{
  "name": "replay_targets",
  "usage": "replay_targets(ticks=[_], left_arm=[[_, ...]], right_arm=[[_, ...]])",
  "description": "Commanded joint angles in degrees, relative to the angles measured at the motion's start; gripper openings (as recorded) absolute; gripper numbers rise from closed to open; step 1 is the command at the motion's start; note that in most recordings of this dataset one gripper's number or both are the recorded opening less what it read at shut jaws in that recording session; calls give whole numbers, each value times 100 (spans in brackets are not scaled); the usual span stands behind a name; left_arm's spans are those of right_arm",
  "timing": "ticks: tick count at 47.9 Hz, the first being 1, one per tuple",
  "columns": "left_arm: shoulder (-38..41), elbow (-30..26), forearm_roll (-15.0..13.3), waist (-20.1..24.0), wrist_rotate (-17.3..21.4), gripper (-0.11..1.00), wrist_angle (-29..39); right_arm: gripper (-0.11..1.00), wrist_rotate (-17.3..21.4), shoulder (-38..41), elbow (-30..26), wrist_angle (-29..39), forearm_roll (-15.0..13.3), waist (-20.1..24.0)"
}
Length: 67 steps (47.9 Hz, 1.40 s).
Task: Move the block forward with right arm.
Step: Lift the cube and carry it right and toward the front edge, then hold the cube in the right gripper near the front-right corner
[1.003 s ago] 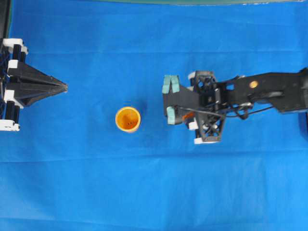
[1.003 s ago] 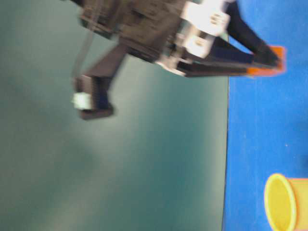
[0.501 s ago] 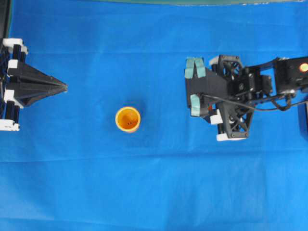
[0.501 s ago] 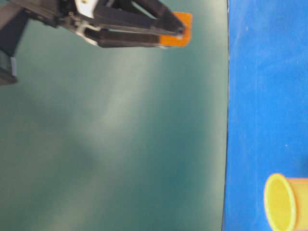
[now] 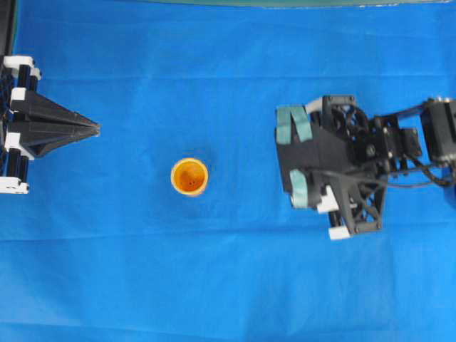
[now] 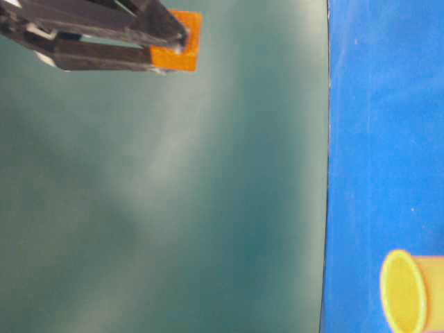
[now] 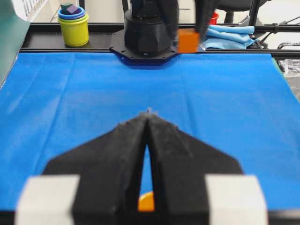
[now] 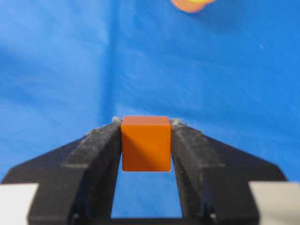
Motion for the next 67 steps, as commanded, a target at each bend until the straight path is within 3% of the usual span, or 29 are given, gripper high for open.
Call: replay_targets(ticks=[1, 23, 43, 67], left_arm=[[26, -202, 9, 0, 9, 1, -35], [62, -193, 9, 0, 70, 1, -26], [79, -193, 9, 0, 44, 1, -26], [70, -193, 18, 0, 18, 1, 79]], right_arm=[[41, 79, -132, -185, -18, 9, 149], [41, 800, -114, -308, -70, 0, 923], [41, 817, 88, -598, -396, 9, 1600], [41, 817, 299, -844, -562, 0, 2074]])
